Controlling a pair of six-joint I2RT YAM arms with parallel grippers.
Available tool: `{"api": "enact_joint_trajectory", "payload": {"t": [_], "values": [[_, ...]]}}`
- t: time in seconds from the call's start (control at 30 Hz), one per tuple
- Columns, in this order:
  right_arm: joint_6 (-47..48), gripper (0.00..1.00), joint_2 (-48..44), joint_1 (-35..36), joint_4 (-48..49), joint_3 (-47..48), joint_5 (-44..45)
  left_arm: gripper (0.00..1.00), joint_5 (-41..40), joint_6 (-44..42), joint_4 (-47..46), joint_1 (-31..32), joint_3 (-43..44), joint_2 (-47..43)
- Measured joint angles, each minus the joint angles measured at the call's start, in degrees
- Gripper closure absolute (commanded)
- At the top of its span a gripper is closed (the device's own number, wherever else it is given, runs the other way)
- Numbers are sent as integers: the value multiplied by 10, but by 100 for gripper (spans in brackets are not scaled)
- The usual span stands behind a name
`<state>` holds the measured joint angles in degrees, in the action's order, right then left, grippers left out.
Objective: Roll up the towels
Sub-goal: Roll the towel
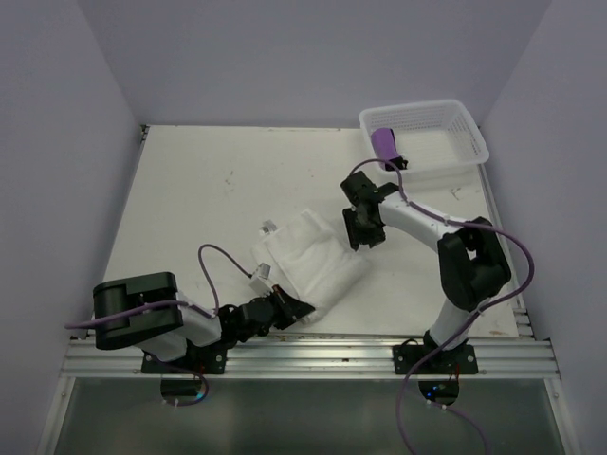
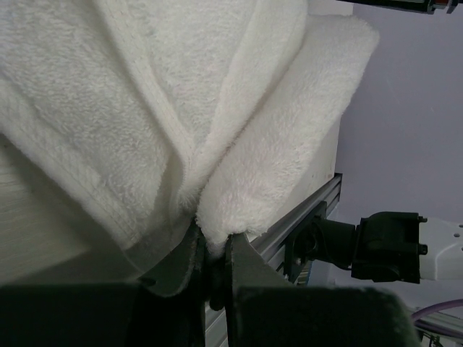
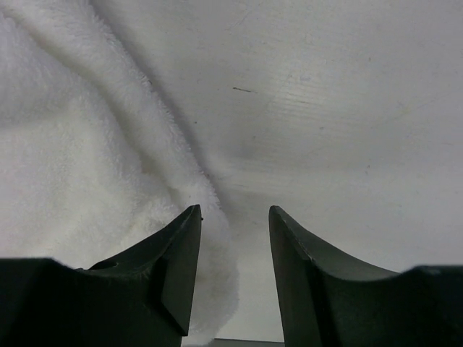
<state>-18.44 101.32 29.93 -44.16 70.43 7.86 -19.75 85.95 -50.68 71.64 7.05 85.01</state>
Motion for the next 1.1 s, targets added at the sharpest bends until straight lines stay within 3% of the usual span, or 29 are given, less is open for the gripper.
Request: {"api": "enact_joint_trajectory", "payload": {"t": [0.33,0.43,0.87,1.1], "values": [[-31,32,-170,-8,-8,-5,22,100,0,5,-10,0,-2,6],[-54,31,-240,-11,1,-32,32,100,0,6,-11,0,-3,6],[-211,20,-553,-21,66,-282,-37,100,0,20,-16,0,-8,6],[-307,15,-600,-22,185,-427,-132,100,0,26,-16,0,-9,7]]}}
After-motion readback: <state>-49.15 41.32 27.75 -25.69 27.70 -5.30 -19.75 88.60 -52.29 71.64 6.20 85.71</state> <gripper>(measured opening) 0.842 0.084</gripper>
